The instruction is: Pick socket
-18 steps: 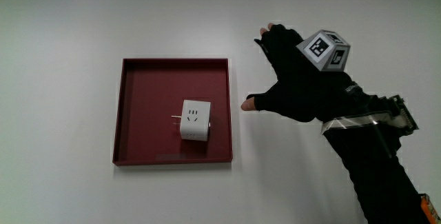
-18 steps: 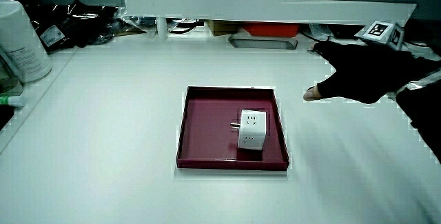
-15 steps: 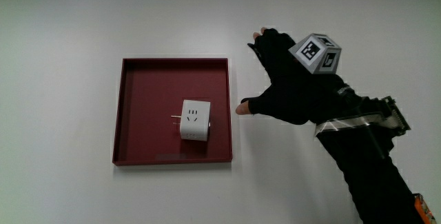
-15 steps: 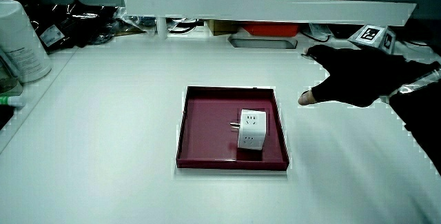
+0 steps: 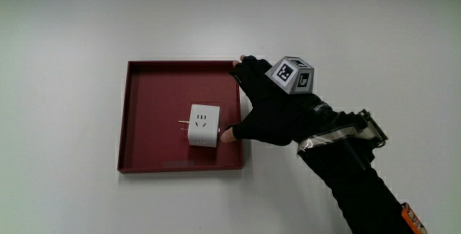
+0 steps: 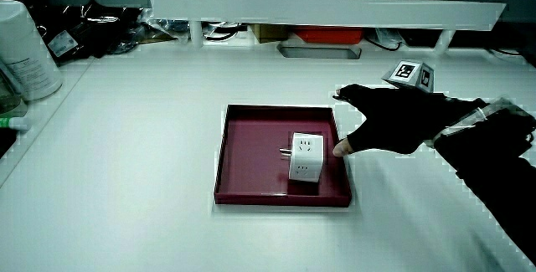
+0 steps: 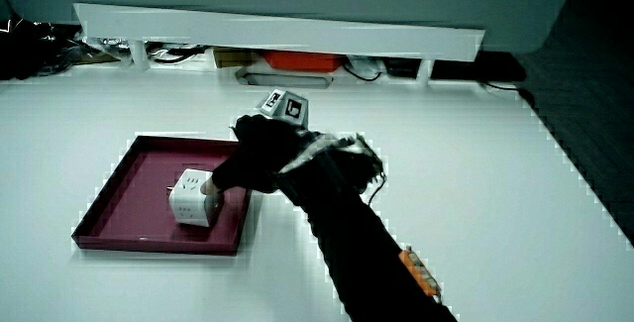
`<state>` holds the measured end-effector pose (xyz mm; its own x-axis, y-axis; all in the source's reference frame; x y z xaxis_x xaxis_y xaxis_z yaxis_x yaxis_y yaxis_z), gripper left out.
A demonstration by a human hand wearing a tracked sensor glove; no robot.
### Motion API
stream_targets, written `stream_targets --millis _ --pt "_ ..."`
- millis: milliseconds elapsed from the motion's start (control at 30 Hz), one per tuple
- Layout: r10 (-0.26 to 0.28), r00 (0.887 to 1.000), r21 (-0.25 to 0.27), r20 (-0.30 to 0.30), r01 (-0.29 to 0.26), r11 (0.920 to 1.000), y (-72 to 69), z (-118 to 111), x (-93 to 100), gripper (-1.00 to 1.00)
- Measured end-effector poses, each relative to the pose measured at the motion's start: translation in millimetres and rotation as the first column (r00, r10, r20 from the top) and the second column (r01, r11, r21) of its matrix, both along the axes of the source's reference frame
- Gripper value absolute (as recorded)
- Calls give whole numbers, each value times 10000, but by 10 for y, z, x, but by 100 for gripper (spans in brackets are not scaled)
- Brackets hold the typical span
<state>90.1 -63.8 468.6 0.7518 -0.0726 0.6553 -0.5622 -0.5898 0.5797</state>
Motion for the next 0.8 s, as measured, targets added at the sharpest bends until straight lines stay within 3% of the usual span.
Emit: stream_targets --millis 233,333,600,800 --pt "-344 9991 -344 250 353 9988 110 143 -221 0" --pt "-455 9990 -535 -1 454 9975 151 314 -286 0" --pt "-854 9962 -943 140 864 9918 261 438 -456 0" --pt "-798 9967 -1075 153 810 9909 283 517 -508 0"
